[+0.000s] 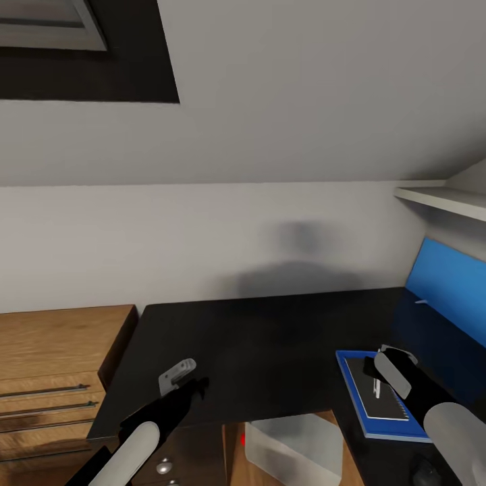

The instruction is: In the bedroom, organize the workspace by keeping the computer under the desk, ensuring the monitor is on the desk, placing the keyboard on the desk next to the monitor, placing the mouse on the desk next to the keyboard, moving the folder from the swivel chair onto the desk next to the mouse, stacking the notebook on top of the folder with the pen on top of the notebook, and positioning the swivel chair next to the desk.

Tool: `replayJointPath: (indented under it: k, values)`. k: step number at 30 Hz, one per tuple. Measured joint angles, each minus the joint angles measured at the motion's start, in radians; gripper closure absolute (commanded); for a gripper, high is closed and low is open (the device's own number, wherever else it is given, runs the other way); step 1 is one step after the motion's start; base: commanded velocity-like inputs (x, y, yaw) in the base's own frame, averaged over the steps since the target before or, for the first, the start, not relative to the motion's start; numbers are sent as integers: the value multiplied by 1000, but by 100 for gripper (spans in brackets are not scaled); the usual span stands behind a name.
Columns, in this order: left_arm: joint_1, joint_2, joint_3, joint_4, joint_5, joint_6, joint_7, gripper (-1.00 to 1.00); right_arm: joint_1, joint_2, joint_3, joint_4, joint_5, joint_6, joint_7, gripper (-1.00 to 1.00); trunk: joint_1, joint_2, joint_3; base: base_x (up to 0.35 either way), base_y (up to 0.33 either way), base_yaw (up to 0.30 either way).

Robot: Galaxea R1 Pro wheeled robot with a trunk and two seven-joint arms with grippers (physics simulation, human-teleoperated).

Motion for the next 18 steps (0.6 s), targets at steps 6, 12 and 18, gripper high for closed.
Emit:
replayJointPath:
  k: [6,12,18]
  values:
    - [0,0,0,0,0,0,0,-100,0,0,0,0,0,0,0,100,23,-42,-19,0,0,0]
    - [0,0,-3,0,0,1,0,-100,0,0,0,-2,0,0,-2,100,46,-84,-38,0,0,0]
    - [0,0,-3,-1,0,1,0,-100,0,0,0,-5,0,0,-7,100,50,-92,-41,0,0,0]
